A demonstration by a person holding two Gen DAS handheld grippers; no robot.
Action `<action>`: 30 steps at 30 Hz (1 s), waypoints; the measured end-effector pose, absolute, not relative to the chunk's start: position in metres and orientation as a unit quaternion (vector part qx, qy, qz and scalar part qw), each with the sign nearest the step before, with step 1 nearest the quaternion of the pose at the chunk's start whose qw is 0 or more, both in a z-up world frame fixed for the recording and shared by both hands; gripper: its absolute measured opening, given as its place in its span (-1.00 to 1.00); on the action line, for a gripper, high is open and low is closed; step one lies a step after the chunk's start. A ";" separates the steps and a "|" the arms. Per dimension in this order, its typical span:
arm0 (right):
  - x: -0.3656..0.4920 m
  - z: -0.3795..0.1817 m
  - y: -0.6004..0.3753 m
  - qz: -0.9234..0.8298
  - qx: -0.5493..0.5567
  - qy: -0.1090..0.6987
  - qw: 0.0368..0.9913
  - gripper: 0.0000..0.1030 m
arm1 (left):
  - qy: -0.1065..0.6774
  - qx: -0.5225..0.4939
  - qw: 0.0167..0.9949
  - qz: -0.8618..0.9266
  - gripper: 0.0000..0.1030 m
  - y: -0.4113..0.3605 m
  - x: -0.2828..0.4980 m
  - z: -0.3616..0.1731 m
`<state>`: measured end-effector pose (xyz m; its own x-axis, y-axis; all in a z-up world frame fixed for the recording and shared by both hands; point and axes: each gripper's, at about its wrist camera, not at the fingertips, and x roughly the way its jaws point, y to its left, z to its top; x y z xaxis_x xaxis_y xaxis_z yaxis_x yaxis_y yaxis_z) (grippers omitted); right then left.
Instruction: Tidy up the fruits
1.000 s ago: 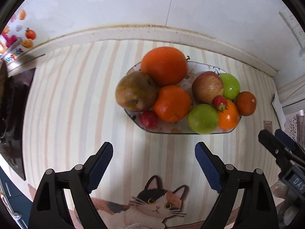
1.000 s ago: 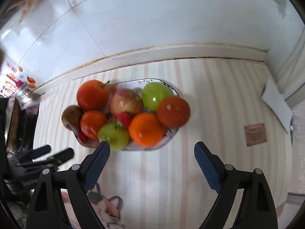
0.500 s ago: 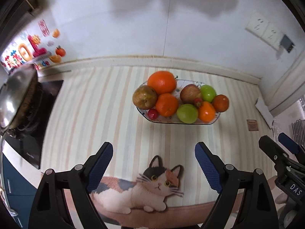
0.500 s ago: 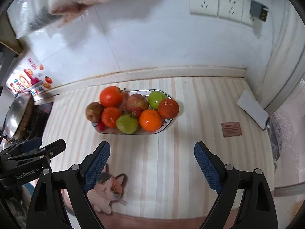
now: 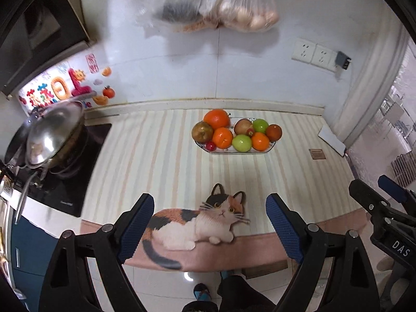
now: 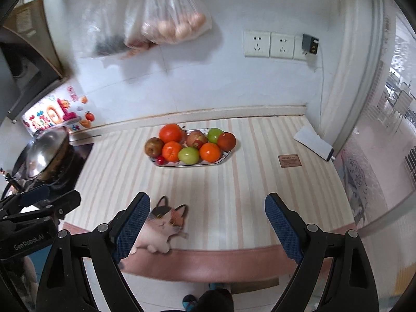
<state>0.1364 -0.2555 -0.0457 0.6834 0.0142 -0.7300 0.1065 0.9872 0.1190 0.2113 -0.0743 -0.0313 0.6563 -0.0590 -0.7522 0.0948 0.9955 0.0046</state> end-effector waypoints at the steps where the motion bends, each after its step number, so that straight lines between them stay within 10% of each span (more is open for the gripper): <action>1: 0.126 -0.041 -0.252 -0.025 0.076 0.393 0.916 0.79 | 0.408 0.021 0.912 -0.045 0.71 -0.072 0.202 -0.028; 30: 0.038 0.011 -0.229 -0.003 0.067 0.356 0.932 0.82 | 0.361 0.002 0.932 -0.038 0.71 -0.051 0.125 0.014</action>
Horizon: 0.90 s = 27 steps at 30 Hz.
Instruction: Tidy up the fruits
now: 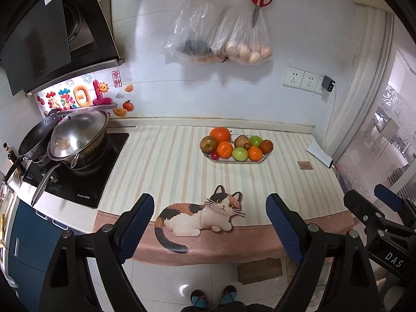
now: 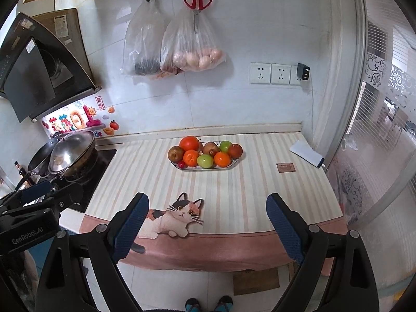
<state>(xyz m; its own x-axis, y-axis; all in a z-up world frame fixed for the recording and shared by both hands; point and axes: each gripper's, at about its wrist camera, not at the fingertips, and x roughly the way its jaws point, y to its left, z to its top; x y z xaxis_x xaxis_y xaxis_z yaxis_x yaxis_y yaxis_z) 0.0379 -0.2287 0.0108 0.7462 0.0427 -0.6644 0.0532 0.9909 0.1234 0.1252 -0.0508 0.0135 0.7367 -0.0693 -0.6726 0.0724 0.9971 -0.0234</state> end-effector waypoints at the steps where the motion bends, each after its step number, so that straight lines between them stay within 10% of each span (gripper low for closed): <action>1: 0.040 0.008 -0.228 -0.003 0.068 0.357 0.931 0.82 | 0.364 0.003 0.931 -0.035 0.71 -0.050 0.128 0.011; 27: 0.078 -0.037 -0.219 0.006 0.072 0.388 0.919 0.82 | 0.393 0.018 0.919 -0.016 0.71 -0.042 0.150 -0.027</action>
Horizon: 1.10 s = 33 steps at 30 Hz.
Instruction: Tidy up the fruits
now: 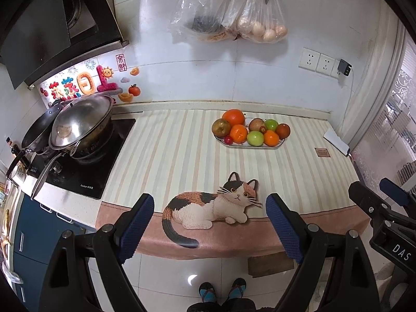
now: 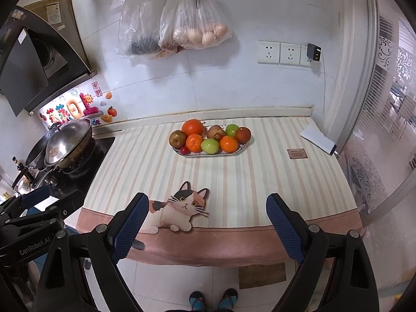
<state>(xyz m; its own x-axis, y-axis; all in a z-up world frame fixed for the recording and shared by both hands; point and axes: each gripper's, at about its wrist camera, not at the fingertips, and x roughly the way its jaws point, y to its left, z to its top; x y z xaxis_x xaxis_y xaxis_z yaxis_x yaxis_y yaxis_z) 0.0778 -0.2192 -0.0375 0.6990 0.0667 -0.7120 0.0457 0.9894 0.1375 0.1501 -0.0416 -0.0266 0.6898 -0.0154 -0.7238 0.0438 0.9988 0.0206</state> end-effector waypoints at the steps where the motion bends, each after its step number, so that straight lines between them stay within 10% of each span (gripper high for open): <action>1: 0.077 -0.037 -0.219 0.005 0.073 0.388 0.919 0.82 | 0.393 0.018 0.919 -0.017 0.71 -0.042 0.149 -0.027; 33: 0.066 -0.033 -0.214 0.010 0.079 0.381 0.921 0.82 | 0.390 0.021 0.920 -0.028 0.71 -0.036 0.150 -0.020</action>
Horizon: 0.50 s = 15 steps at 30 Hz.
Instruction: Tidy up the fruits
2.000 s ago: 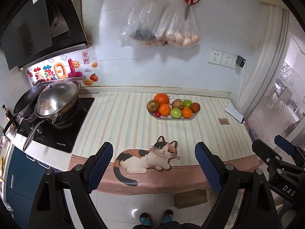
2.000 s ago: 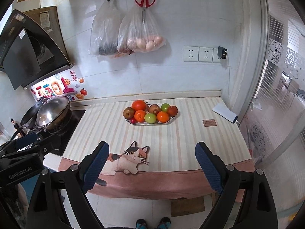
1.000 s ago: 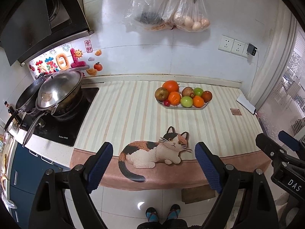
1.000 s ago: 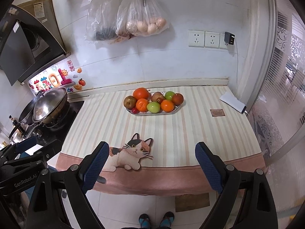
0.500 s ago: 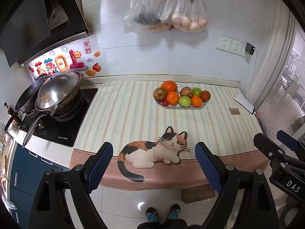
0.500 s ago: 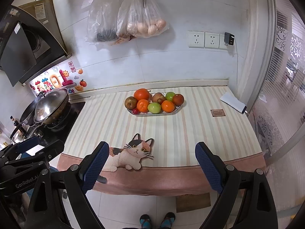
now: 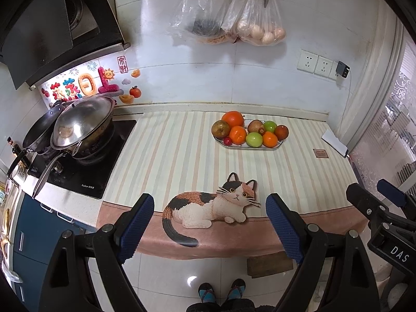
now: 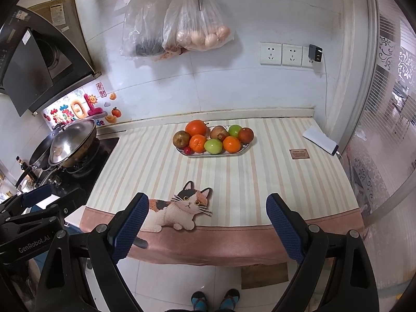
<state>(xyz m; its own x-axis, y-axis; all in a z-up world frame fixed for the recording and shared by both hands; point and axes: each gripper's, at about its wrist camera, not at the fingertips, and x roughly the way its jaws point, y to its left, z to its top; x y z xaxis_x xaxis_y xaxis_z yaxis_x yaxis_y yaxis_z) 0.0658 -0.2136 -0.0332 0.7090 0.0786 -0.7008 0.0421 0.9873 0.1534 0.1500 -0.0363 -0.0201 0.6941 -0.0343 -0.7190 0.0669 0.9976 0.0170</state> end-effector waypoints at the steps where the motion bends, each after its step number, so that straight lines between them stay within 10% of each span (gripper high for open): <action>1: 0.065 -0.033 -0.213 0.009 0.079 0.381 0.921 0.82 | 0.390 0.021 0.920 -0.028 0.71 -0.036 0.150 -0.019; 15: 0.062 -0.031 -0.217 0.008 0.078 0.380 0.922 0.82 | 0.386 0.023 0.922 -0.029 0.71 -0.037 0.147 -0.018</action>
<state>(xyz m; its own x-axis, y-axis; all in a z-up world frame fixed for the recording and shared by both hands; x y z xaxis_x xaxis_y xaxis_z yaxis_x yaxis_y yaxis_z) 0.0620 -0.2169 -0.0311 0.7116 0.0743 -0.6986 0.0446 0.9876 0.1505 0.1472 -0.0370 -0.0184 0.7010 -0.0351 -0.7123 0.0710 0.9973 0.0207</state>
